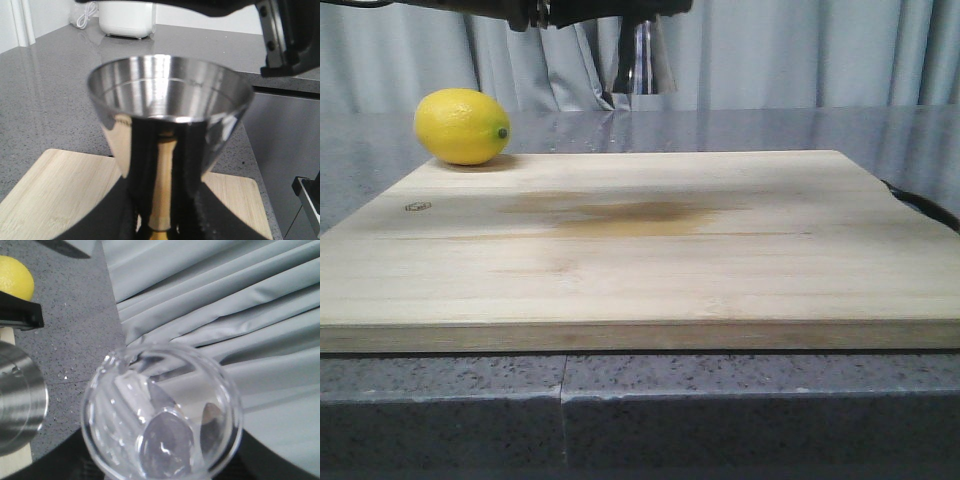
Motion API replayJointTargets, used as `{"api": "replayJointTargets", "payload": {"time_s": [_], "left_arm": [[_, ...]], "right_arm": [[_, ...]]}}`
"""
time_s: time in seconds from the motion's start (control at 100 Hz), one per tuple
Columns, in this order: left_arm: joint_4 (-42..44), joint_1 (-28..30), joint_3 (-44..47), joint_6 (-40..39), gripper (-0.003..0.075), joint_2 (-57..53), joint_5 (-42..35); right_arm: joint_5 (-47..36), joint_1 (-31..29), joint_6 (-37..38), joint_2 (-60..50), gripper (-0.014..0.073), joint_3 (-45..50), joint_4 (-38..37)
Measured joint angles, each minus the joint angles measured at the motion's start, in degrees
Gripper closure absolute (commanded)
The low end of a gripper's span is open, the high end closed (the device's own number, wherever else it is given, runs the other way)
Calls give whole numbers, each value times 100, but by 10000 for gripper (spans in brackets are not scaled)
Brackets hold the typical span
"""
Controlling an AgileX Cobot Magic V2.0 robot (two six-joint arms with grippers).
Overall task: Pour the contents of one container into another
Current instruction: 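Pour the clear liquid from the beaker into the jigger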
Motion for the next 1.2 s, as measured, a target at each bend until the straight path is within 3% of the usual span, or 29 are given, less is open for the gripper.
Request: {"api": "replayJointTargets", "payload": {"time_s": [1.2], "left_arm": [[0,0,0,0,739,0,182]], "right_arm": [[-32,0,0,0,389,0,-207]]}}
